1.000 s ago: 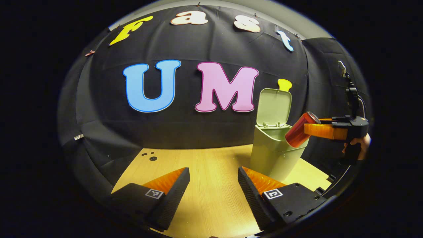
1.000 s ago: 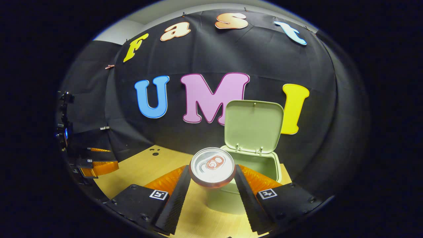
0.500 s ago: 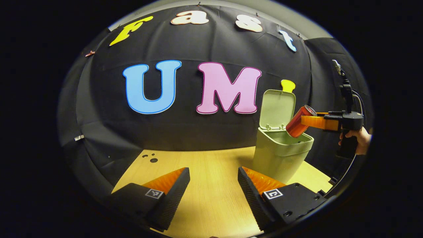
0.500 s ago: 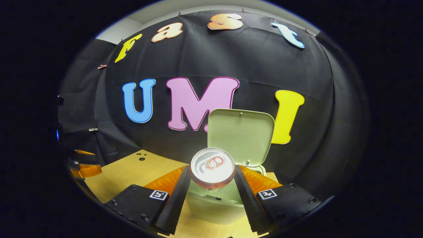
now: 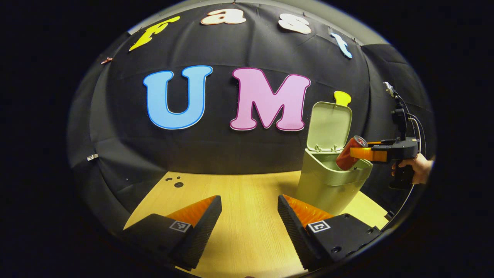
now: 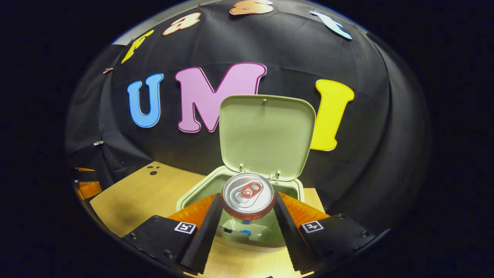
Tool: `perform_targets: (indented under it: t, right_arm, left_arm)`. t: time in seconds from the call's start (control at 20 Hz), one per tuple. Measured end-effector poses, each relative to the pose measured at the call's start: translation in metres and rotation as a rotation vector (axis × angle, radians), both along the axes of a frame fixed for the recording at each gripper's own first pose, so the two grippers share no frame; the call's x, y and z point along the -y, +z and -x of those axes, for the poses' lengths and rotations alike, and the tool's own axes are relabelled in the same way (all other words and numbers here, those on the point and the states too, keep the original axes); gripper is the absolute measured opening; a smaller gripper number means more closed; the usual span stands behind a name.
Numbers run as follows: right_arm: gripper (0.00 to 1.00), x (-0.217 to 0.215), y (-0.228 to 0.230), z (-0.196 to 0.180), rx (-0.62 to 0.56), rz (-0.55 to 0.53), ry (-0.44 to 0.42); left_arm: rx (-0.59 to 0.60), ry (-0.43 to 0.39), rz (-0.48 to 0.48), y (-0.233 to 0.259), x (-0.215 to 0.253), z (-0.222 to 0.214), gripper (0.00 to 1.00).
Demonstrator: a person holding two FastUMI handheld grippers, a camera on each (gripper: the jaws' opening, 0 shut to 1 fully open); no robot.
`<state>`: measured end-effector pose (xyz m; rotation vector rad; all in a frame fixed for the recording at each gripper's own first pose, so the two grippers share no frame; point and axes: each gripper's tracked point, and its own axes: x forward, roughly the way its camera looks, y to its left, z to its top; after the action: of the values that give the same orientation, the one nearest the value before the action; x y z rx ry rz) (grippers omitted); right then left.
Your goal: Press the lid of the desktop garbage bin to open it, pick up the crumpled paper on the desktop and throw it into the bin, then pick up the pop can on the desktop and drop it into the bin, and finally close the garbage bin lid.
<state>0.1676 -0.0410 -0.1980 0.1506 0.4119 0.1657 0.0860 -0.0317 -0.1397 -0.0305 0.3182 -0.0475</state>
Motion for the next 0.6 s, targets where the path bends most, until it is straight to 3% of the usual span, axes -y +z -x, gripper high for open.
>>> perform_targets:
  t: [0.6]
  right_arm:
    - [0.84, 0.004, -0.044, -0.008, -0.101, -0.013, 0.017]
  left_arm:
    - [-0.034, 0.022, -0.007, -0.01, 0.014, -0.007, 0.94]
